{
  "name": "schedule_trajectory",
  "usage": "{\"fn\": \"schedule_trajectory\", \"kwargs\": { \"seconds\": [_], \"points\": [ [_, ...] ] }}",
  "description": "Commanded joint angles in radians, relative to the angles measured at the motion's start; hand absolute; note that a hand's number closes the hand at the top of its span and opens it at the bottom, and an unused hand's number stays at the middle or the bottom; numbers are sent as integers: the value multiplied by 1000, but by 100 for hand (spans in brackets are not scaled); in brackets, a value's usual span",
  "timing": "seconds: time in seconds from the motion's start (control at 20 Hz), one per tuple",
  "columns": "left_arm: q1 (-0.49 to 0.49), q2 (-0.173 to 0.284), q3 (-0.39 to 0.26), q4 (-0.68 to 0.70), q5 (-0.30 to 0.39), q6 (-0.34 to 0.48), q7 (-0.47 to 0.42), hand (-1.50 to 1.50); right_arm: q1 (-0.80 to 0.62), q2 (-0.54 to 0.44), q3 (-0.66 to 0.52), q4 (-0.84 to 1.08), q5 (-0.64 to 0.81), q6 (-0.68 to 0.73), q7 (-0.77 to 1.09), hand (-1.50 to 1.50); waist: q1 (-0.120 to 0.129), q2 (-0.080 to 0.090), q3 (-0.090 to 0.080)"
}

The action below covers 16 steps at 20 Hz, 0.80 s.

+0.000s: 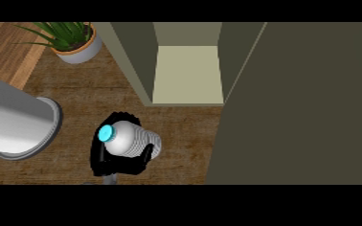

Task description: Pick up the bottled water, place it into the cabinet and close the cabinet

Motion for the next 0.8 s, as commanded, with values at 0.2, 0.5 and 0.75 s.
{"fn": "schedule_trajectory", "kwargs": {
  "seconds": [0.2, 0.5, 0.75],
  "points": [
    [-86, -2, -145, -111, -28, 225, 116, 150, 77, -37, 38, -142, 62, 5, 30, -150, -10, 0, 0],
    [-231, -2, -186, -68, -32, 340, 158, 150, 61, -42, -36, -154, 11, 26, 53, -150, -9, 2, 0],
    [-412, -2, -87, 17, -26, 364, 196, 150, 25, 23, 41, -59, 80, -8, 7, -150, -11, 2, -1]
  ]
}}
